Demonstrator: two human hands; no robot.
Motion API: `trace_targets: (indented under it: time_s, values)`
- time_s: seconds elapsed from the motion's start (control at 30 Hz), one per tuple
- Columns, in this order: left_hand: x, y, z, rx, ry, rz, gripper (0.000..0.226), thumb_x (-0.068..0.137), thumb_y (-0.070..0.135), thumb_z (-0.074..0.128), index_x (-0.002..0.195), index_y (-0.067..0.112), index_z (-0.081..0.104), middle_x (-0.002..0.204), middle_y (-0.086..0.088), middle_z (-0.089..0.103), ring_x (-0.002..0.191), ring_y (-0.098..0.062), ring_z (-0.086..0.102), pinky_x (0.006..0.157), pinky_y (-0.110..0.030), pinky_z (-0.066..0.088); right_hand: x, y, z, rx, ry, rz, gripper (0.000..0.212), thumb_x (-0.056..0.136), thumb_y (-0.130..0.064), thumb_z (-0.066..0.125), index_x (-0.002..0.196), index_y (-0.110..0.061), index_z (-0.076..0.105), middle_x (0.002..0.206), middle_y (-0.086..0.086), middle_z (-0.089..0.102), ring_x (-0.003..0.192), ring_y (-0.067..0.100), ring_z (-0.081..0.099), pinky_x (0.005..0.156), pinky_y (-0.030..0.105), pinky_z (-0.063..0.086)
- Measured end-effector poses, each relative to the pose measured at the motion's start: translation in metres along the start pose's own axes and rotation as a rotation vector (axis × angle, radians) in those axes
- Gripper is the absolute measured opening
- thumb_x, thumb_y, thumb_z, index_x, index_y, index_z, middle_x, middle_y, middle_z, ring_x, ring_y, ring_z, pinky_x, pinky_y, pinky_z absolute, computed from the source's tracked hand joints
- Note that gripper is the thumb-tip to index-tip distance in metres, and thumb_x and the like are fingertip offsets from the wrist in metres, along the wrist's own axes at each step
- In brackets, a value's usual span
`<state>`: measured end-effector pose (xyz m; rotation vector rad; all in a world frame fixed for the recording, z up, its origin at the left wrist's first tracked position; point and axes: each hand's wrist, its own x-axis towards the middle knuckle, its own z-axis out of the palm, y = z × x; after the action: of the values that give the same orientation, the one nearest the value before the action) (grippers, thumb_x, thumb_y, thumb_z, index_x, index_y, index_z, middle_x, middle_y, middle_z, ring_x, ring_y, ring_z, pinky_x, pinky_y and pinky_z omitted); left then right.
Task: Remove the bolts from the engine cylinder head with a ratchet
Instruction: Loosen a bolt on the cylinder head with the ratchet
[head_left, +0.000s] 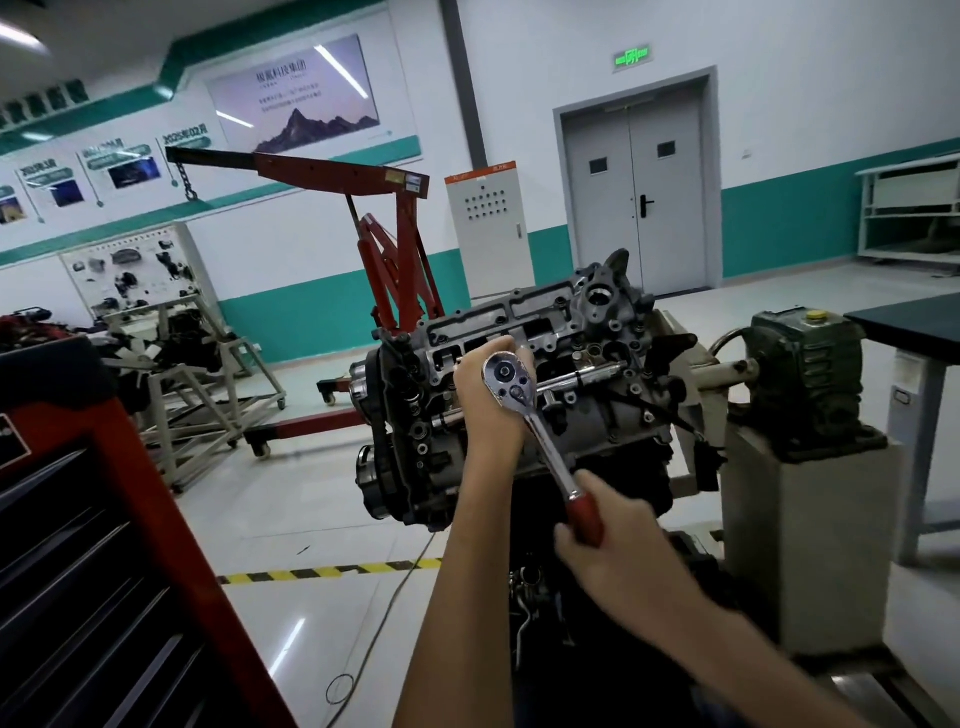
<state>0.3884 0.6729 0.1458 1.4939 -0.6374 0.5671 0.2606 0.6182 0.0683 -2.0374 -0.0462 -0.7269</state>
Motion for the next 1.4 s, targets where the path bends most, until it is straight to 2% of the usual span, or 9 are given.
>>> trace_targets:
  time_s: [0.07,0.2,0.37,0.5,0.6,0.73,0.83,1.17,1.4]
  values:
    - [-0.001,-0.002,0.0,-0.051,0.002,-0.123,0.017,0.094,-0.001,0.052,0.081,0.01,0.049,0.076,-0.001,0.049,0.071,-0.006,0.045,0.067,-0.015,0.042,-0.008,-0.005,0.032,0.116,0.027,0.037,0.027,0.08,-0.001,0.059,0.069,-0.017,0.04,0.051,-0.003,0.04,0.038,0.007,0.038,0.04,0.015,0.033]
    - [0.006,0.0,-0.012,-0.007,-0.131,-0.025,0.025,0.087,-0.012,0.053,0.065,-0.021,0.044,0.053,0.008,0.034,0.043,0.002,0.033,0.051,-0.011,0.028,0.005,-0.001,0.008,-0.016,-0.102,-0.004,0.025,0.077,-0.003,0.058,0.074,-0.022,0.041,0.058,0.003,0.045,0.04,0.007,0.038,0.043,0.017,0.035]
    - [0.011,0.004,-0.025,0.137,-0.29,0.097,0.05,0.081,-0.015,0.053,0.052,0.02,0.033,0.051,0.008,0.031,0.054,-0.011,0.029,0.057,-0.03,0.025,0.064,-0.014,-0.095,-0.469,-0.445,-0.196,0.028,0.08,0.001,0.058,0.075,-0.025,0.052,0.058,-0.004,0.054,0.045,0.0,0.052,0.046,0.012,0.042]
    - [0.011,0.002,-0.018,0.136,-0.191,0.1,0.048,0.083,-0.015,0.052,0.052,0.021,0.042,0.052,0.007,0.037,0.053,-0.012,0.036,0.058,-0.029,0.031,0.089,-0.017,-0.114,-0.753,-0.334,-0.32,0.01,0.082,-0.01,0.057,0.084,-0.019,0.055,0.056,-0.007,0.055,0.047,0.002,0.054,0.047,0.013,0.042]
    - [0.003,-0.002,-0.011,0.003,-0.072,-0.015,0.015,0.088,-0.008,0.056,0.074,-0.01,0.06,0.053,0.007,0.043,0.042,0.0,0.042,0.051,-0.014,0.035,0.051,-0.005,-0.08,-0.551,-0.274,-0.189,0.027,0.08,-0.006,0.059,0.078,-0.03,0.046,0.057,-0.008,0.053,0.043,0.001,0.051,0.044,0.014,0.041]
    - [0.002,-0.001,-0.007,0.001,-0.017,0.011,0.046,0.087,-0.01,0.054,0.054,0.016,0.037,0.043,0.015,0.033,0.038,0.002,0.036,0.047,-0.007,0.03,-0.003,-0.005,0.007,-0.021,-0.052,-0.022,0.029,0.078,-0.004,0.06,0.068,-0.023,0.041,0.049,-0.007,0.042,0.036,0.006,0.039,0.039,0.015,0.033]
    - [0.001,0.002,-0.01,-0.013,-0.066,0.007,0.03,0.087,-0.013,0.053,0.058,-0.004,0.047,0.053,0.012,0.031,0.04,0.004,0.037,0.048,-0.004,0.03,-0.009,-0.01,0.04,0.108,-0.062,0.044,0.018,0.078,-0.004,0.057,0.074,-0.015,0.043,0.058,0.01,0.044,0.045,0.016,0.04,0.044,0.026,0.035]
    - [0.007,0.003,-0.024,0.1,-0.343,0.182,0.027,0.074,0.006,0.052,0.049,0.005,0.041,0.046,0.011,0.033,0.05,-0.007,0.027,0.054,-0.03,0.027,0.082,-0.018,-0.111,-0.871,-0.252,-0.289,0.012,0.081,-0.014,0.058,0.083,-0.025,0.052,0.056,-0.012,0.05,0.049,-0.003,0.05,0.047,0.012,0.036]
    - [0.0,-0.002,-0.008,-0.069,-0.103,0.1,0.053,0.084,-0.011,0.054,0.05,0.023,0.032,0.04,0.012,0.032,0.041,0.0,0.028,0.046,-0.012,0.024,-0.002,-0.005,-0.003,-0.034,-0.102,-0.004,0.029,0.076,-0.003,0.061,0.066,-0.021,0.041,0.048,-0.007,0.045,0.038,0.004,0.04,0.041,0.013,0.035]
